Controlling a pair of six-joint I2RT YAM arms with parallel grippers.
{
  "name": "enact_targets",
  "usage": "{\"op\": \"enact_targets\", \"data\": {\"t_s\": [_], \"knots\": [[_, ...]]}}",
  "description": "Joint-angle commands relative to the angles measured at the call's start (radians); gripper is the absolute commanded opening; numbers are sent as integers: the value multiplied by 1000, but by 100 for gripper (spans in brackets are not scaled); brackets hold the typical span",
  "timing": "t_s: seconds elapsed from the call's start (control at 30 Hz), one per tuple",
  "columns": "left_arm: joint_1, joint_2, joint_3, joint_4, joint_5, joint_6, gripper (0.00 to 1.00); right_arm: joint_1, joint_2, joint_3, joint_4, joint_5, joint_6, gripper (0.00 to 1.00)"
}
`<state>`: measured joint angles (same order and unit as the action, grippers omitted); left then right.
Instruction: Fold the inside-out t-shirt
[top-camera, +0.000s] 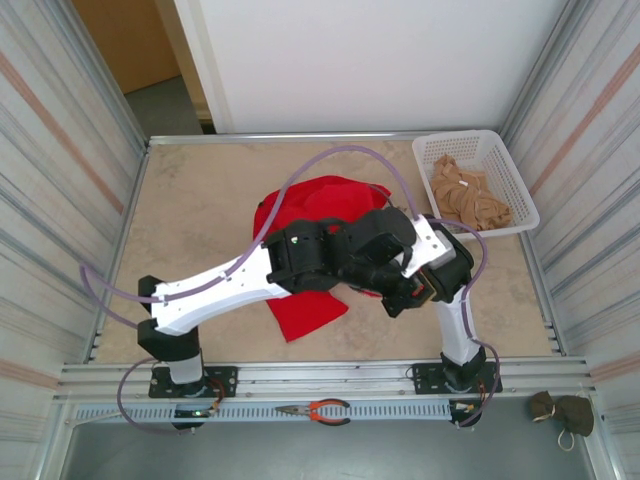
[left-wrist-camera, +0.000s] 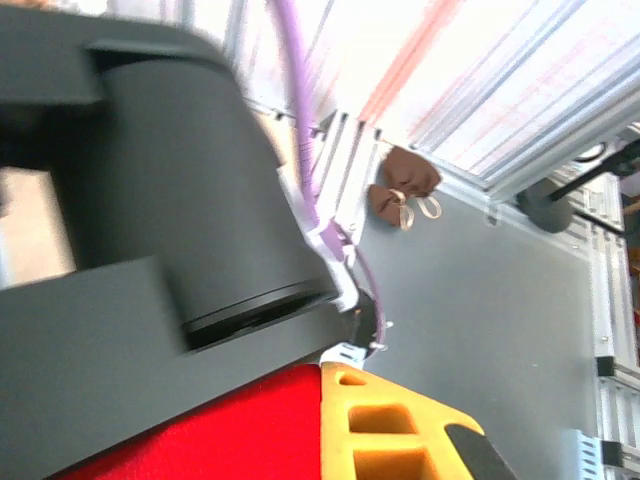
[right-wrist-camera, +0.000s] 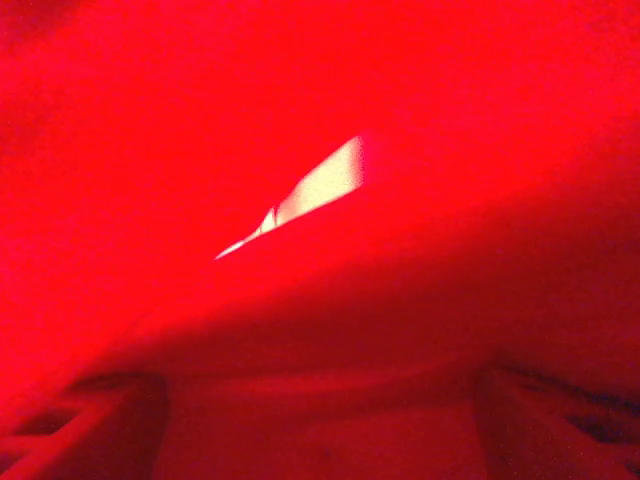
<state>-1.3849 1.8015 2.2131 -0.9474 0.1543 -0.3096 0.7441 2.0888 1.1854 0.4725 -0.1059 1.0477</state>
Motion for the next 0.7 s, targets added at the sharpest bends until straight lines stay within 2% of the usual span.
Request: {"op": "enact_targets", "data": {"t_s": [0.0, 0.17, 0.33, 0.53, 0.67], "knots": [[-70, 1, 115, 337, 150, 21, 0, 3, 51, 37, -35, -5, 44, 82], [-71, -52, 66, 349, 103, 44, 0, 1, 64, 53, -101, 28, 76, 89], [-57, -108, -25, 373, 62, 46, 0, 21, 74, 75, -249, 101, 151, 93], [-43, -141, -46, 372, 30, 54, 0, 55, 98, 216, -662, 222, 252, 94], [-43, -140, -36, 364, 22, 60, 0, 71, 138, 321, -870, 265, 315, 95]]}}
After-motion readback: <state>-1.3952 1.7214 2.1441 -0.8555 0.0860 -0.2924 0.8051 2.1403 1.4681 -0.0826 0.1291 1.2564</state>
